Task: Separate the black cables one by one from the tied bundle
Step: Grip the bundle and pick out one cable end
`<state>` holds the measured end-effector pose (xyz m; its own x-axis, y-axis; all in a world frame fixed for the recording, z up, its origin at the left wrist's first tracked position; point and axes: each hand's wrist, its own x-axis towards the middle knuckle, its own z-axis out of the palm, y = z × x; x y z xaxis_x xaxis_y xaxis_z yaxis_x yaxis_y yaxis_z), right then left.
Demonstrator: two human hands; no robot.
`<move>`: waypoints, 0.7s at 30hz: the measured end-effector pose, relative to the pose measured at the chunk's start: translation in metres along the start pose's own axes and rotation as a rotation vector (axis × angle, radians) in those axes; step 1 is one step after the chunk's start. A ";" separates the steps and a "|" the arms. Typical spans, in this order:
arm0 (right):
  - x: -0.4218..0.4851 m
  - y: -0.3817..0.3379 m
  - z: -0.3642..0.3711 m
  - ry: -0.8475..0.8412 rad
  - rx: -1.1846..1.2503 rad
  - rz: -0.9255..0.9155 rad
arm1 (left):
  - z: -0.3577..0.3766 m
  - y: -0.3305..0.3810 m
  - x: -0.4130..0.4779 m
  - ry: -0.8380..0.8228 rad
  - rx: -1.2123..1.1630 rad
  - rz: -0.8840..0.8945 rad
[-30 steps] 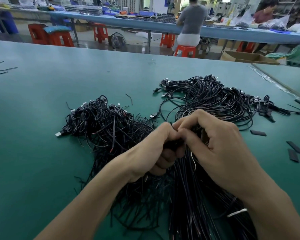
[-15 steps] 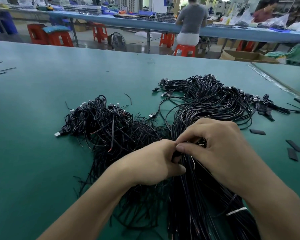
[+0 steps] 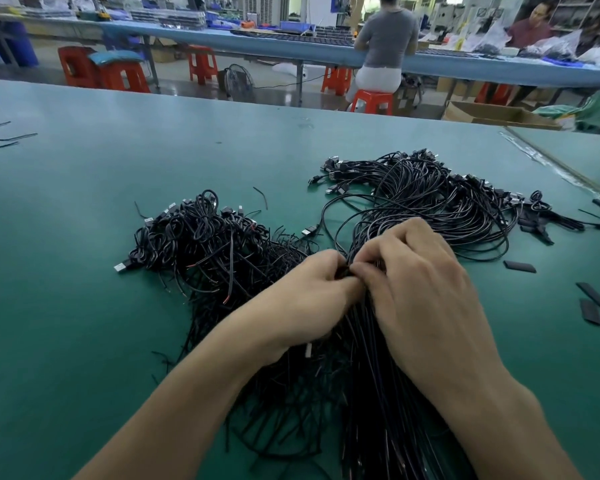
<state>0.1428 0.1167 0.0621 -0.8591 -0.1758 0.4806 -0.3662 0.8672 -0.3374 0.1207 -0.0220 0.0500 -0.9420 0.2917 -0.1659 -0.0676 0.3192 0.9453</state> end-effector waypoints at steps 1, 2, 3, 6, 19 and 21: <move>0.001 0.001 0.003 0.027 0.029 0.024 | 0.000 0.003 0.001 0.010 -0.112 -0.052; 0.002 0.003 0.006 0.046 0.053 0.048 | 0.001 0.004 0.002 0.017 -0.243 -0.088; 0.002 0.005 0.009 0.063 0.079 0.070 | 0.003 0.006 0.002 0.024 -0.388 -0.104; 0.002 0.006 0.015 0.130 0.241 0.127 | 0.008 0.005 0.004 0.068 -0.504 0.003; 0.009 0.018 0.014 0.012 1.018 0.455 | 0.001 -0.001 0.003 0.475 0.281 0.634; 0.010 0.019 0.015 0.009 1.031 0.466 | -0.002 0.000 0.001 0.393 0.228 0.614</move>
<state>0.1219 0.1245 0.0479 -0.9880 0.0710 0.1374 -0.1342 0.0488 -0.9898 0.1193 -0.0235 0.0502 -0.8392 0.1482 0.5232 0.5354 0.3941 0.7470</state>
